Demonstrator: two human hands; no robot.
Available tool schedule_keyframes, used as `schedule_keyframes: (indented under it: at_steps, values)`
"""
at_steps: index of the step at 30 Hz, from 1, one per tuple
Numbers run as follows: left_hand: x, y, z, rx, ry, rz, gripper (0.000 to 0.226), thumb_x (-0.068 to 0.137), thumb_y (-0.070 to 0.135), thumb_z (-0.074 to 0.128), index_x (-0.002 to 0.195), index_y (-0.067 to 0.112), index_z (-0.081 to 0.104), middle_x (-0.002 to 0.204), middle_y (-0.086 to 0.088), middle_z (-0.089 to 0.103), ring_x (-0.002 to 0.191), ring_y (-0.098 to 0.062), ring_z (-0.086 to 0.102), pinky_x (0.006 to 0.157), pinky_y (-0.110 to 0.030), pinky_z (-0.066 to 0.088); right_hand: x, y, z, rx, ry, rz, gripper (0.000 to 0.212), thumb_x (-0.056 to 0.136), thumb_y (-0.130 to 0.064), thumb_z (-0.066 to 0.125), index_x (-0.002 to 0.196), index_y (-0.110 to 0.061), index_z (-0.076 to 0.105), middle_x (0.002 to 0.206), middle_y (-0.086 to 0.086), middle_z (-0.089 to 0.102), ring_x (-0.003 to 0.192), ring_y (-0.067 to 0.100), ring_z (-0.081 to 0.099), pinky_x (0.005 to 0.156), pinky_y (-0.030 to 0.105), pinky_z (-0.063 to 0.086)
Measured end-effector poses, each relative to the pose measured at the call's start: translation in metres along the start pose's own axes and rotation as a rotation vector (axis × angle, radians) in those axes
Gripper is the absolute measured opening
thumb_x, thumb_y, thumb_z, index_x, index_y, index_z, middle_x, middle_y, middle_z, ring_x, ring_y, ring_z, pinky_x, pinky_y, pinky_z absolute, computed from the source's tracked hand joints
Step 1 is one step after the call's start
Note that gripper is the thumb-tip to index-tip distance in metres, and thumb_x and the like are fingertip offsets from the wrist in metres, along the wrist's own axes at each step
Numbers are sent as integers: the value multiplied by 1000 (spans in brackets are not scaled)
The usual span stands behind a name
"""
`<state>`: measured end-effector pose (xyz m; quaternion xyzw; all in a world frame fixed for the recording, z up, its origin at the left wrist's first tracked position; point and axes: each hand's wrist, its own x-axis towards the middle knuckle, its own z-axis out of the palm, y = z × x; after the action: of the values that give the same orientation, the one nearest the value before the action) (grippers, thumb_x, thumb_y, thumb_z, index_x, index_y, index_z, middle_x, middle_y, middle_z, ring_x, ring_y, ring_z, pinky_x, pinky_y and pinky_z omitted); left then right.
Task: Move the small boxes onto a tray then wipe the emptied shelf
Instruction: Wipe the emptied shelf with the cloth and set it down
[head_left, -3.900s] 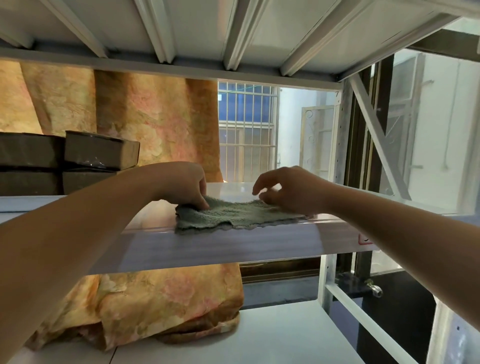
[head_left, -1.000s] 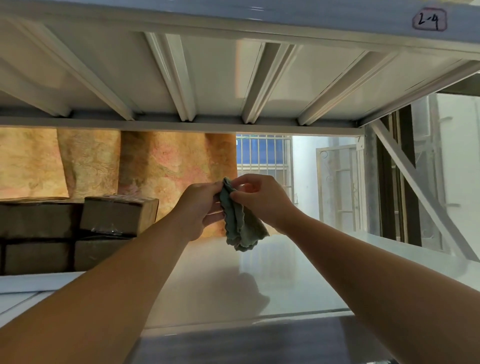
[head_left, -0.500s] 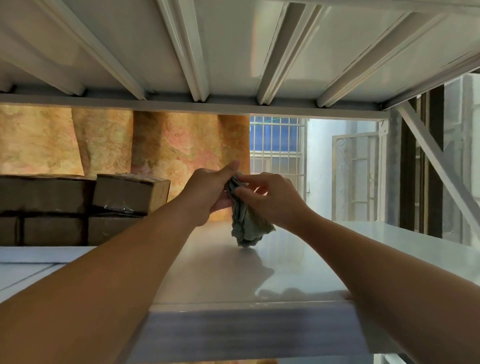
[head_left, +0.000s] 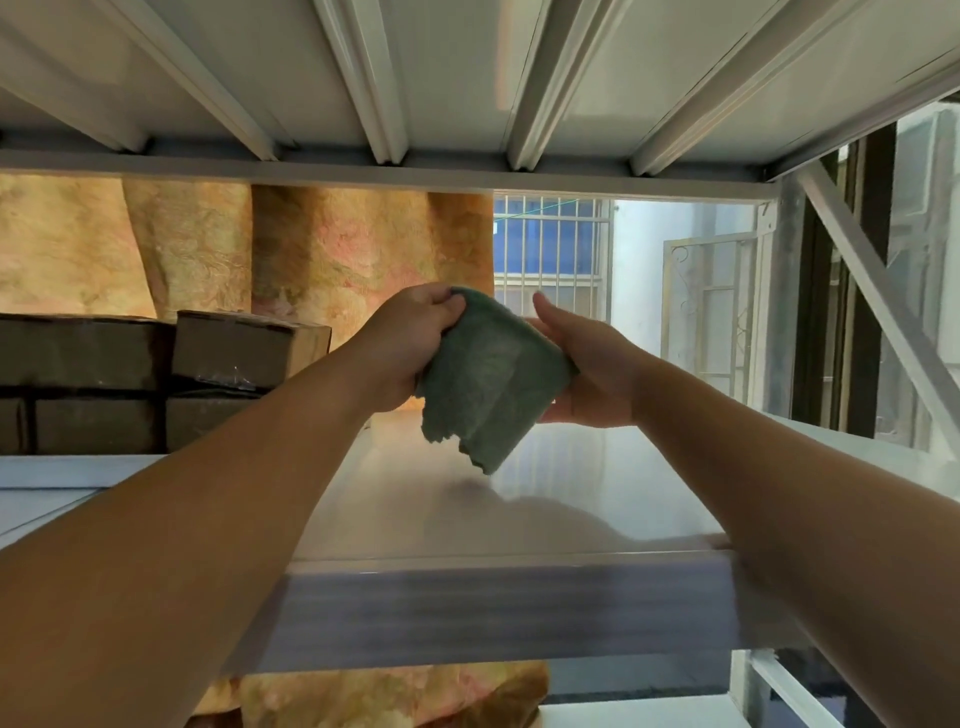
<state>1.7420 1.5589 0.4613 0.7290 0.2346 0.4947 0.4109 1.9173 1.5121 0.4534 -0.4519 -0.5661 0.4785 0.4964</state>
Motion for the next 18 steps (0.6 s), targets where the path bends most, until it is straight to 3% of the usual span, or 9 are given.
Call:
schedule_keyframes:
  at_steps: [1, 3, 5, 7, 10, 13, 16, 18]
  values:
    - [0, 0, -1, 10, 24, 6, 25, 98, 25, 39, 93, 26, 64, 101, -5, 62, 96, -25, 57, 76, -40, 49, 0, -1, 0, -7, -59, -17, 57, 78, -62, 51, 117, -22, 60, 110, 11, 62, 106, 29, 63, 80, 43, 56]
    - [1, -1, -4, 20, 72, 8, 26, 99, 25, 38, 91, 26, 63, 93, -2, 62, 87, -21, 57, 62, -31, 46, -1, 0, 1, -77, -116, -48, 54, 71, -48, 67, 116, -19, 60, 108, 8, 63, 101, 25, 66, 78, 37, 56]
    - [4, -3, -6, 113, 127, 37, 24, 99, 24, 38, 94, 24, 62, 88, 0, 59, 80, -17, 55, 56, -26, 41, -1, 1, 0, -125, -60, -71, 37, 76, -21, 71, 111, -15, 63, 105, 7, 65, 97, 21, 66, 76, 32, 58]
    - [8, -7, -7, 276, 207, 105, 23, 98, 23, 38, 99, 22, 60, 86, 2, 57, 75, -14, 51, 54, -25, 37, -1, 0, -2, -66, 67, -97, 29, 81, -5, 66, 109, -10, 63, 100, 7, 67, 91, 20, 67, 73, 29, 59]
    - [12, -13, -7, 496, 367, 258, 22, 98, 19, 37, 100, 15, 59, 88, -1, 56, 74, -15, 48, 55, -28, 34, -2, -2, 0, 50, 182, -171, 31, 86, -5, 63, 116, -1, 59, 93, 9, 66, 81, 19, 68, 65, 26, 59]
    - [10, -15, -4, 653, 462, 434, 21, 98, 17, 36, 98, 10, 56, 82, -1, 54, 66, -11, 43, 52, -19, 31, -4, 0, 6, 39, 257, -239, 25, 90, -7, 58, 115, -1, 58, 92, 9, 64, 78, 19, 67, 61, 27, 60]
    - [10, -13, -2, 617, 449, 437, 19, 99, 22, 36, 96, 15, 54, 83, 3, 53, 64, -1, 43, 52, -19, 31, -5, 1, 11, -12, 303, -263, 23, 95, -9, 52, 118, -9, 53, 99, 11, 62, 82, 24, 66, 59, 31, 60]
    - [10, -14, 0, 527, 356, 365, 18, 97, 33, 39, 99, 19, 52, 91, 2, 55, 72, -5, 49, 57, -22, 36, -2, 3, 14, -197, 417, -287, 19, 96, -11, 50, 114, -16, 50, 109, 12, 59, 89, 26, 65, 65, 34, 61]
